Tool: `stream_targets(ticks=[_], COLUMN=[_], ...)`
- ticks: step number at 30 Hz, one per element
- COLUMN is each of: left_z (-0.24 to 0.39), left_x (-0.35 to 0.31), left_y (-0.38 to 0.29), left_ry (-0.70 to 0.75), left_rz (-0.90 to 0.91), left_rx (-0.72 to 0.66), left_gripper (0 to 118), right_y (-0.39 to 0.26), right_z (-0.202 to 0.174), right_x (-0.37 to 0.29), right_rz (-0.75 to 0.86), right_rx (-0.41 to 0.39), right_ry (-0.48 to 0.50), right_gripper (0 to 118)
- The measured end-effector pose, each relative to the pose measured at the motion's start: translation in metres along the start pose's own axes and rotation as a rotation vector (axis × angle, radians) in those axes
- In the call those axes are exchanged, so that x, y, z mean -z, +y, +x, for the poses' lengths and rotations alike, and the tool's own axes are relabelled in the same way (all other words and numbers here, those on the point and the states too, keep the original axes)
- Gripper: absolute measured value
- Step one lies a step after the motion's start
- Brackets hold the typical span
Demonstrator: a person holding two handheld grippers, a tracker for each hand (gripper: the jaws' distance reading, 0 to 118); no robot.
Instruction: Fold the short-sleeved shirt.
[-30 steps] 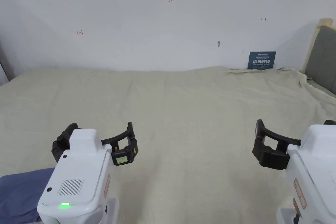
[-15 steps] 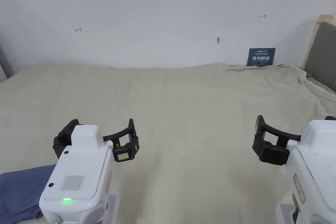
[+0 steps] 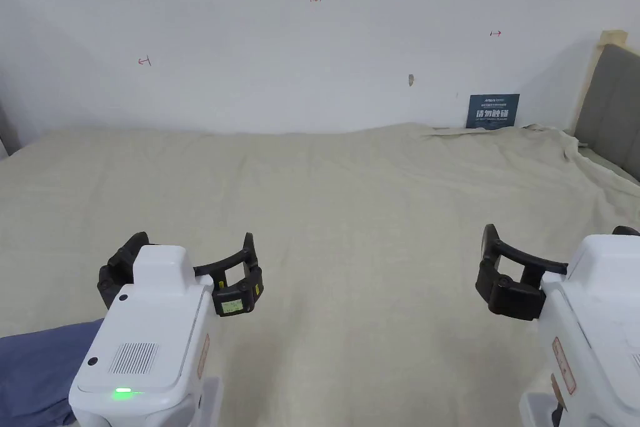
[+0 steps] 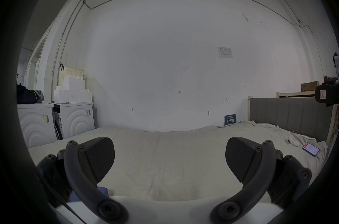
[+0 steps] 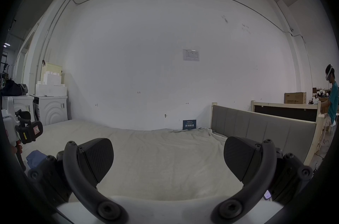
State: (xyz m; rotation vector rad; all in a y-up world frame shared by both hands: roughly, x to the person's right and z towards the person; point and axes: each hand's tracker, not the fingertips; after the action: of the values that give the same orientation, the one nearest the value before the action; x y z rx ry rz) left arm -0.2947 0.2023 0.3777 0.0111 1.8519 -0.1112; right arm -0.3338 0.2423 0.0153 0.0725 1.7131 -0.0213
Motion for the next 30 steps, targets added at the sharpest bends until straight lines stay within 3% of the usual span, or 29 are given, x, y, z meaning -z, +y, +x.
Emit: stream_targets(ticks=[30], left_z=[0.0014], left_x=[-0.0002], left_y=[-0.0005], left_ry=[-0.007], left_rz=[0.0], left_rx=[-0.008], left_gripper=[118], right_y=[0.002], right_z=[0.0022], right_x=[-0.0012], right_rz=[0.013], right_rx=[-0.008], right_ry=[-0.021], right_gripper=[117])
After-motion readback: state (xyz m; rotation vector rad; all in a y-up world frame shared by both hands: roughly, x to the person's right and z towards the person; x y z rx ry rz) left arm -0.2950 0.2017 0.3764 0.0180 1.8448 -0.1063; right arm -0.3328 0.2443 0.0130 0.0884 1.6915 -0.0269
